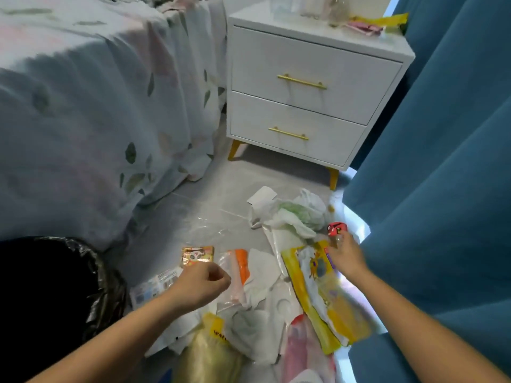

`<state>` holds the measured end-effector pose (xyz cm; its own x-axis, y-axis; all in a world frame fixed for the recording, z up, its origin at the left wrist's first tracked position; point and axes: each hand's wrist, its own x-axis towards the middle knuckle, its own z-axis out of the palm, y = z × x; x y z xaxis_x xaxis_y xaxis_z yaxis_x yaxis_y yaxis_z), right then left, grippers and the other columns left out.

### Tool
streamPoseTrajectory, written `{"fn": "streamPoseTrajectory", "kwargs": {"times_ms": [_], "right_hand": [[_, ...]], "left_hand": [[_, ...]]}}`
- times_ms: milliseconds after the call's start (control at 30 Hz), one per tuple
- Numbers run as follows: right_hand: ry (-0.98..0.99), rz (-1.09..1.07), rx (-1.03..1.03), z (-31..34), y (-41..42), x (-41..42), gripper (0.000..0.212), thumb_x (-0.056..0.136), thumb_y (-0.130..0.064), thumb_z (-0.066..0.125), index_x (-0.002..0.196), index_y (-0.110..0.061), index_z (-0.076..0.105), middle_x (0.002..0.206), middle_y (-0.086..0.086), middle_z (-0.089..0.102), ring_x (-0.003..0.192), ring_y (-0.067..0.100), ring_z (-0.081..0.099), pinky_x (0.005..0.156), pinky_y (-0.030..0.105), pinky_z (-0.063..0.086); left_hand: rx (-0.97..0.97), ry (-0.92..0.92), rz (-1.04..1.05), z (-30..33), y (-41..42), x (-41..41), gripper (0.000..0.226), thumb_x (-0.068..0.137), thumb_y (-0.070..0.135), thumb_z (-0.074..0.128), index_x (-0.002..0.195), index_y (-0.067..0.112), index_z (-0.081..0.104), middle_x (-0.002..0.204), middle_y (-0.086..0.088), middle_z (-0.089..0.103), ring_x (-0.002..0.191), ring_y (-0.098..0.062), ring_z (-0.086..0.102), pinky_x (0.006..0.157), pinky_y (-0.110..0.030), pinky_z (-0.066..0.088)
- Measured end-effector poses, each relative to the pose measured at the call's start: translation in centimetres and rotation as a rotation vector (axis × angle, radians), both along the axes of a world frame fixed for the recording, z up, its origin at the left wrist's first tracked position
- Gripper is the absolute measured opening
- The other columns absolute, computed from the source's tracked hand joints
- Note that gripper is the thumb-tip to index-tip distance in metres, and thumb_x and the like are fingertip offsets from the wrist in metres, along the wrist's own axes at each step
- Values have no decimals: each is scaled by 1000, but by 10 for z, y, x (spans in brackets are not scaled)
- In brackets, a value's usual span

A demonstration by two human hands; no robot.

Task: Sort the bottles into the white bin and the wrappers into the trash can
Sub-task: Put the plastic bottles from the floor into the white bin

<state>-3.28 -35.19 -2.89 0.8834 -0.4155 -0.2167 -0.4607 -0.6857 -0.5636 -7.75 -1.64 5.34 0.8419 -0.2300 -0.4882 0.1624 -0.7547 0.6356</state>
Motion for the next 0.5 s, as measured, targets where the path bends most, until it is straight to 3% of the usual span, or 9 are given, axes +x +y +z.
{"fn": "streamPoseTrajectory", "kwargs": {"times_ms": [100,200,300,367,500], "right_hand": [[-65,-66,-38,-33,-14,34,42,75,-13,65,113,-10,50,103,14,60,88,33,59,74,38,50],[-4,-133,-127,-66,-29,56,54,76,-17,67,123,-2,45,116,25,56,106,44,52,89,46,44],[67,-200,-199,-84,-41,62,71,78,-21,69,135,3,34,131,29,43,119,47,42,99,49,36],[94,-271,-155,-92,-51,61,76,77,-25,72,135,3,33,133,29,40,120,48,43,97,51,38],[78,-385,-32,-88,-52,52,64,82,-21,70,126,8,34,125,36,49,111,50,52,89,50,43]], "left_hand": [[54,-47,-54,-18,-4,29,13,90,24,58,90,17,69,85,7,65,73,-4,58,67,-17,46],[92,-58,-45,-33,-10,54,12,89,27,59,91,21,68,92,4,67,78,-9,58,70,-24,46],[88,-46,-3,-50,-18,69,22,89,30,59,105,18,68,102,2,67,89,-11,58,71,-19,41],[77,-34,2,-59,-21,75,23,89,30,58,107,17,67,102,3,66,90,-10,58,68,-16,41],[41,-1,51,-71,-16,80,22,90,25,58,106,14,67,100,2,65,90,-11,59,68,-16,43]]}}
